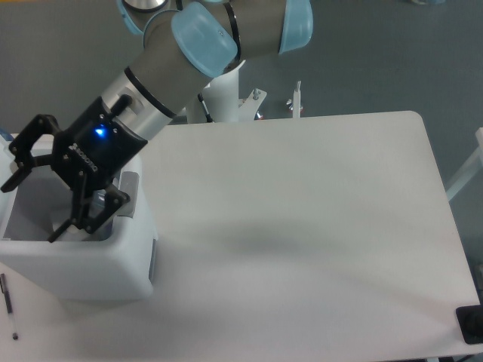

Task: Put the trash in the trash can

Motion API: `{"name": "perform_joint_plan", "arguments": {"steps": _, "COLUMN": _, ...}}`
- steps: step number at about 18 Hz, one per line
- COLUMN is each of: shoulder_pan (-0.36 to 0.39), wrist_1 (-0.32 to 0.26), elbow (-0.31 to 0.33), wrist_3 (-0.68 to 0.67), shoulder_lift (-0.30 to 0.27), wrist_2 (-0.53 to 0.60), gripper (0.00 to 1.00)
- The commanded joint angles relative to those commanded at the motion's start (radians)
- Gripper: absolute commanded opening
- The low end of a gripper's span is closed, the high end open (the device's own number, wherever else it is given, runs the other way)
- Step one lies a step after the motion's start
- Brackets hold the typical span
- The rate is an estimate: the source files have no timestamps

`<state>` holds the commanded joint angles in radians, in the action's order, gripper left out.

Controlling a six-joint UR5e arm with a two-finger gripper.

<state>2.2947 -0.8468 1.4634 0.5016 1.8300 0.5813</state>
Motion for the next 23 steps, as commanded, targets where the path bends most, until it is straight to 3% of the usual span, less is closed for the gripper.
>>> {"name": "perform_joint_plan", "arguments": {"steps": 3, "shoulder_pan": 0.060, "wrist_1": -0.002, "elbow": 0.000, "wrist_3": -0.002, "shoulder_lift": 0.000, "wrist_2": 0.002, "gripper": 1.00}}
{"name": "perform_joint_plan", "arguments": {"steps": 18, "shoulder_pan": 0.334, "wrist_1": -0.006, "elbow": 0.026, "wrist_3": 0.020, "shoulder_lift": 0.058, "wrist_2": 0.005, "gripper": 1.00}}
{"name": "perform_joint_plan", "arguments": {"steps": 23, "shoulder_pan": 0.359, "wrist_1": -0.012, "elbow": 0.034, "wrist_3": 0.165, "shoulder_lift": 0.063, "wrist_2": 0.254, "gripper": 1.00}}
